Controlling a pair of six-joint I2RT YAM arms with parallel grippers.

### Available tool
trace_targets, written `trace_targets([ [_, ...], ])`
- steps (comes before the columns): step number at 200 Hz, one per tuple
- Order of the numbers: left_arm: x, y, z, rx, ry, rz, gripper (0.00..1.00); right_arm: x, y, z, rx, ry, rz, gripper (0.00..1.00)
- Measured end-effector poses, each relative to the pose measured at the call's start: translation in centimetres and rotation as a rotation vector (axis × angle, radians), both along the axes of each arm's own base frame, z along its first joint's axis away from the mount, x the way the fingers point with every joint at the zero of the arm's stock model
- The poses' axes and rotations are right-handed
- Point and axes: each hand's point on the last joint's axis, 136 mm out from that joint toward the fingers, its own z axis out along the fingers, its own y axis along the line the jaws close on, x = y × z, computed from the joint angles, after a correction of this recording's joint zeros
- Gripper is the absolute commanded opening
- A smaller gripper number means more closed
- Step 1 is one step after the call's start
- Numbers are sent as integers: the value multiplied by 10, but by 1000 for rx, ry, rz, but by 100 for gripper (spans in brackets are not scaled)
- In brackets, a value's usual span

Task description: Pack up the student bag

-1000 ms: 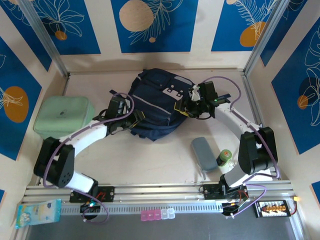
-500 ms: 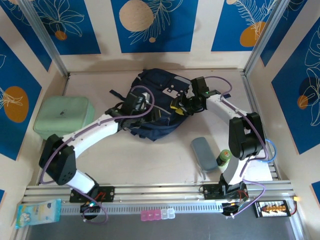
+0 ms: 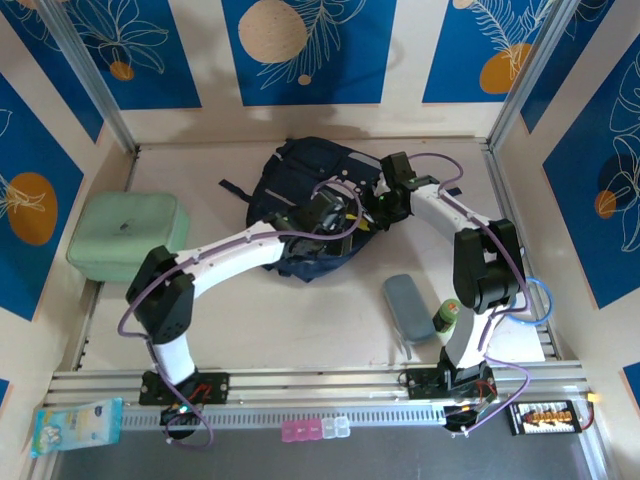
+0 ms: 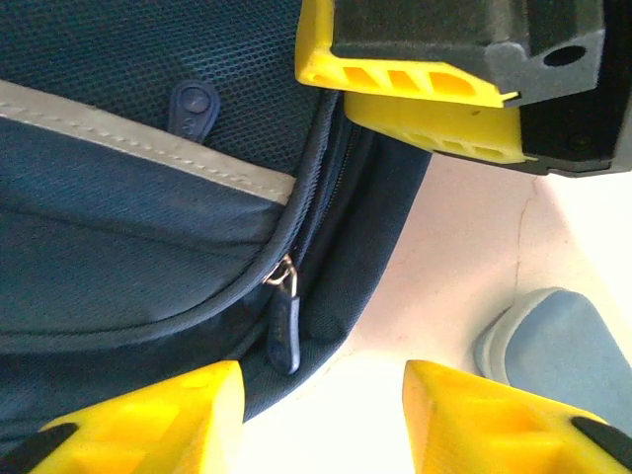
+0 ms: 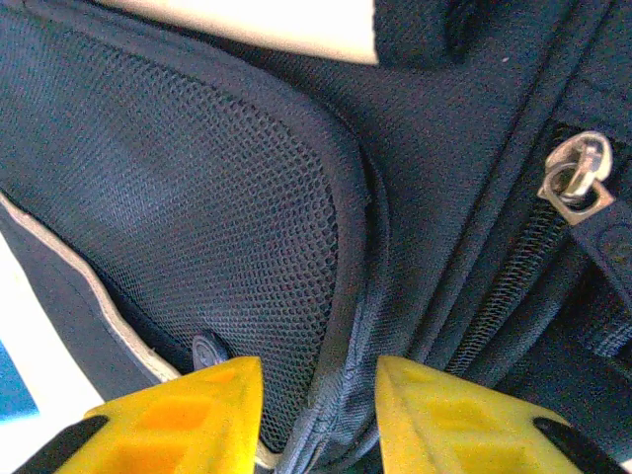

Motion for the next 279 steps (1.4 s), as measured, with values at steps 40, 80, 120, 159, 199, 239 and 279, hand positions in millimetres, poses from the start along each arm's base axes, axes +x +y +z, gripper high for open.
trace_targets([
  [40, 7, -3, -15, 72, 0, 11, 36, 9, 5, -5, 10, 20, -3, 20],
  [80, 10, -9, -26, 148, -11, 21, 28, 9, 4, -6, 14, 26, -7, 17],
  [120, 13, -9, -36, 232, -25, 40, 20, 9, 5, -6, 17, 28, -6, 16],
  [159, 16, 2, -39, 289, -41, 78, 8, 8, 5, -5, 22, 28, -5, 14],
  [199, 18, 7, -38, 309, -55, 102, 0, 11, 6, -4, 25, 15, -5, 11],
  [239, 18, 12, -29, 306, -62, 107, 0, 12, 4, -5, 12, 10, -13, 5],
  [279, 17, 26, 4, 223, -34, 115, 0, 15, -1, -9, -35, -6, -26, 3],
])
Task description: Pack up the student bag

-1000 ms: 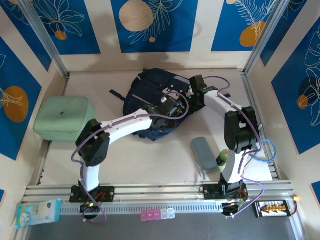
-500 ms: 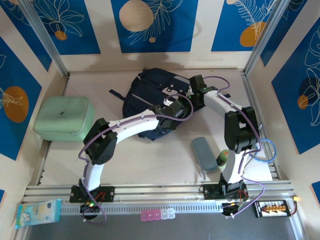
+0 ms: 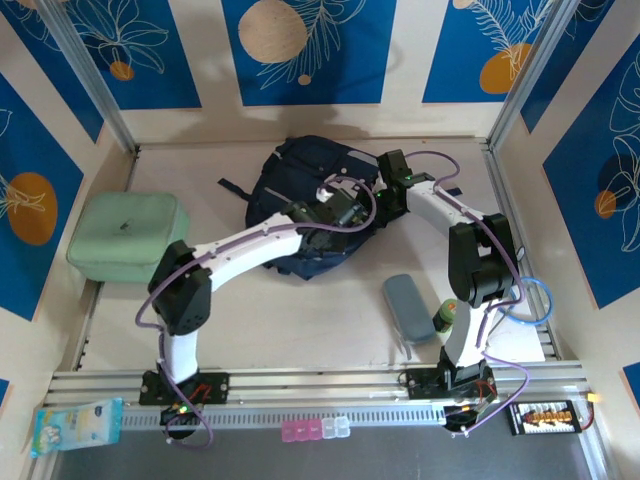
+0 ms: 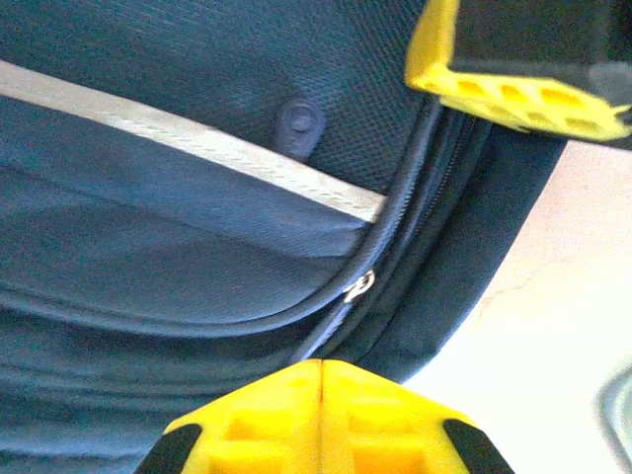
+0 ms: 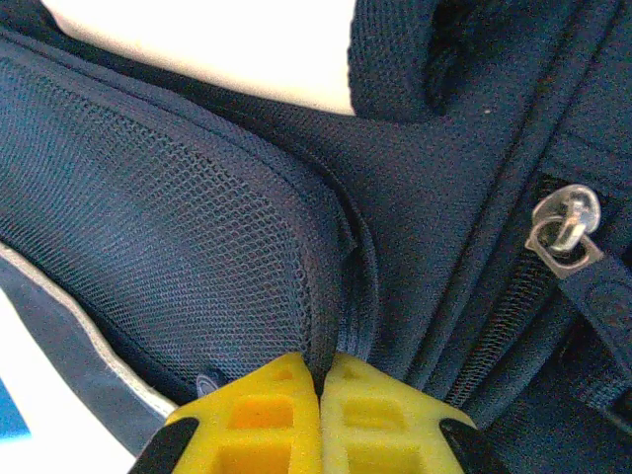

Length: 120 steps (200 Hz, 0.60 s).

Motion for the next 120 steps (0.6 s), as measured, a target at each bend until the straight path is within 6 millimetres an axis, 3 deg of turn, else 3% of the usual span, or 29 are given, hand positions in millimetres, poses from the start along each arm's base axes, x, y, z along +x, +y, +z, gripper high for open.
trace_targets([
  [21, 3, 14, 10, -15, 16, 18, 0, 0, -2, -3, -20, -10, -3, 3],
  [44, 1, 25, 5, 14, 47, -4, 0, -1, -2, -6, -31, -19, 1, 3],
  [52, 0, 26, 1, 21, 59, -24, 7, -1, -2, -6, -30, -22, 1, 3],
  [80, -11, 16, -12, 6, 99, -129, 19, -2, 0, -2, -10, -43, 7, 0],
  [120, -10, 0, -7, -40, 75, -200, 30, -1, 1, 15, 53, -84, 18, 0],
])
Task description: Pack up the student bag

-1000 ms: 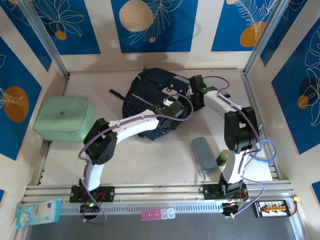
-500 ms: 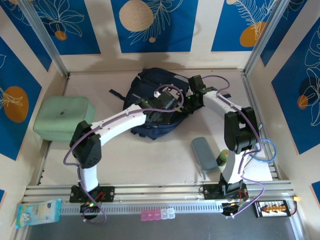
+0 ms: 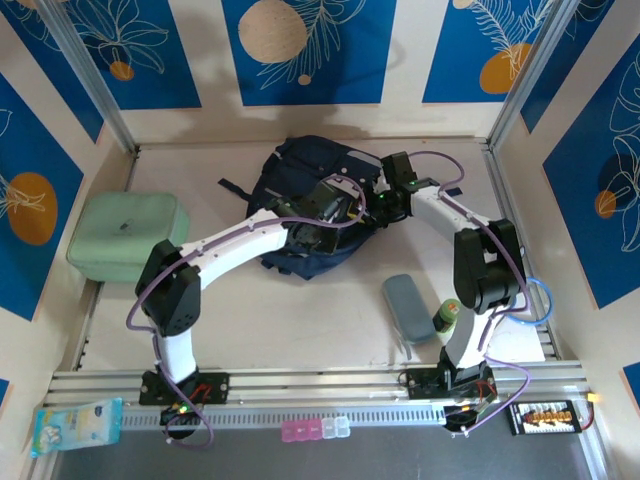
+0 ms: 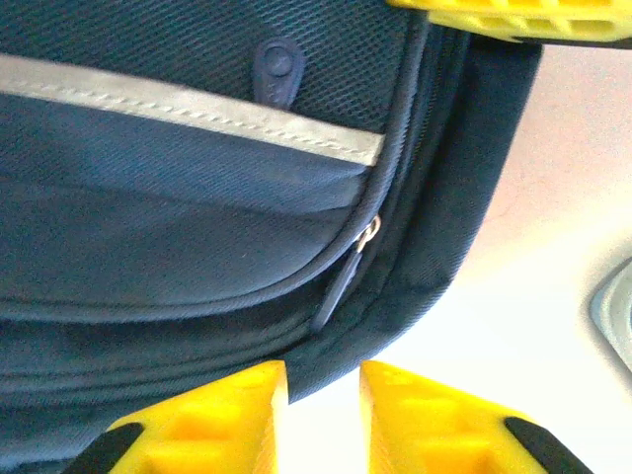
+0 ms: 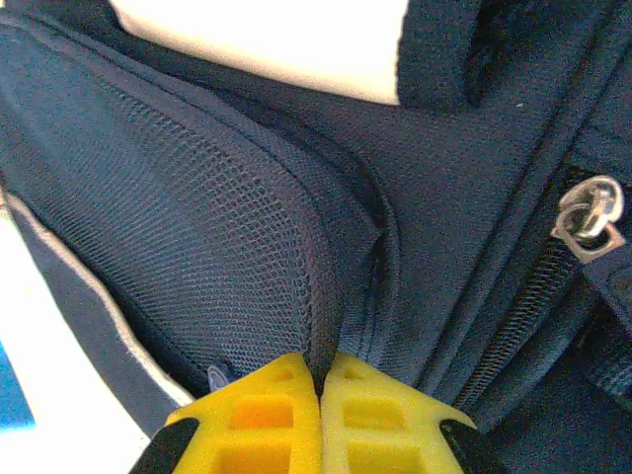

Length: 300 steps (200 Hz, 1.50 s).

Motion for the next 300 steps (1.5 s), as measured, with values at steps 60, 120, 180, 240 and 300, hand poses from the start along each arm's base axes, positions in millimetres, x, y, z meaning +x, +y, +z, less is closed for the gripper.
trace_targets([
  [60, 4, -7, -8, -16, -15, -28, 33, 0, 1, 21, 73, -27, -5, 0],
  [120, 8, -10, -28, 16, 5, -25, 20, 0, 1, 22, 80, -22, -7, 0],
  [180, 10, -12, -29, 37, -11, -34, 0, 1, -1, 23, 80, -27, -12, 0],
  [240, -3, 9, -16, 8, -35, -16, 0, 0, -5, 25, 70, -31, -16, 0],
  [300, 6, 74, -22, 11, -24, 138, 0, -2, -8, 21, 49, -18, -17, 0],
])
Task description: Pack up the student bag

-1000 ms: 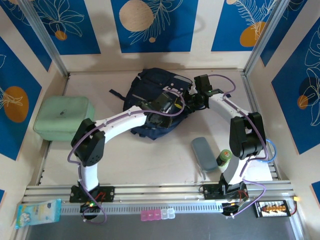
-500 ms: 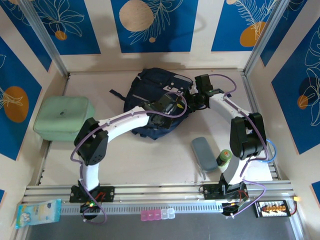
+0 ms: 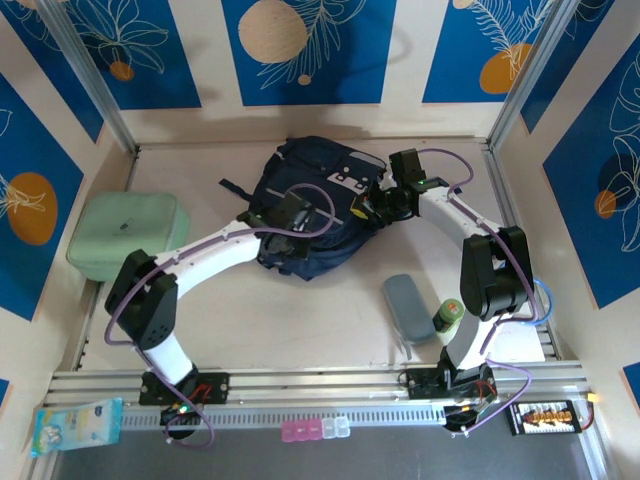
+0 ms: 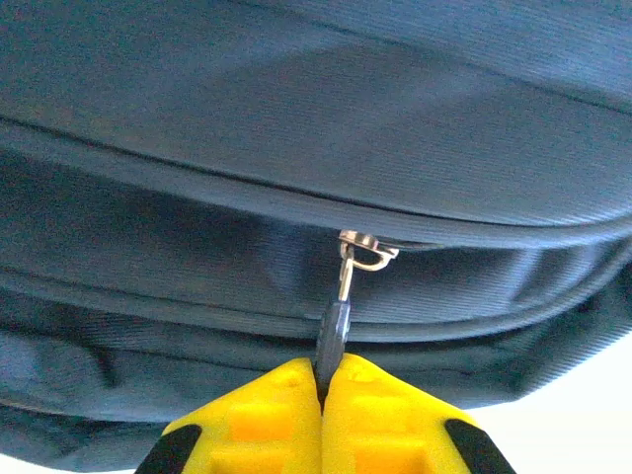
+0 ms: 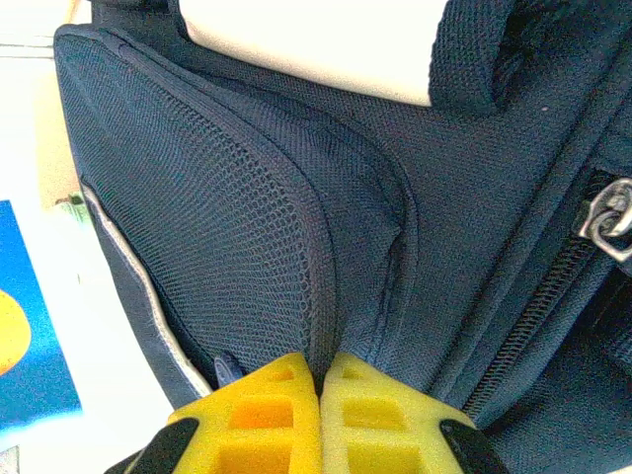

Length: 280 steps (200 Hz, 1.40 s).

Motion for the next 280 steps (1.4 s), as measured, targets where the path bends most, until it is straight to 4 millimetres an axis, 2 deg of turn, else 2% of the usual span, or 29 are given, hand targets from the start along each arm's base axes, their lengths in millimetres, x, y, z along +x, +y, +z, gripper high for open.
trace_targets([
  [14, 4, 7, 1, -11, 0, 15, 0, 0, 0, 0, 0, -2, 2, 0],
  [36, 7, 8, 1, -30, 6, -1, 26, 0, 0, 0, -1, -2, 2, 0],
  [56, 8, 9, 2, -25, 4, -22, 34, 0, 0, 0, -1, -1, 1, 0],
  [141, 20, 2, 17, -46, -20, -66, 39, 0, -1, 0, -4, -2, -1, 0],
  [183, 26, -2, 2, -17, 9, -80, 31, 0, -1, 0, -4, -1, -1, 0],
  [214, 27, -2, -9, 5, 31, -88, 0, -1, -2, -1, -10, 3, -4, 0],
  [256, 29, 1, -6, 2, 23, -89, 0, 2, -12, -4, -40, -10, -8, 0],
  [280, 38, 19, -3, -9, -1, -57, 0, 8, -26, -5, -54, -27, -24, 0],
])
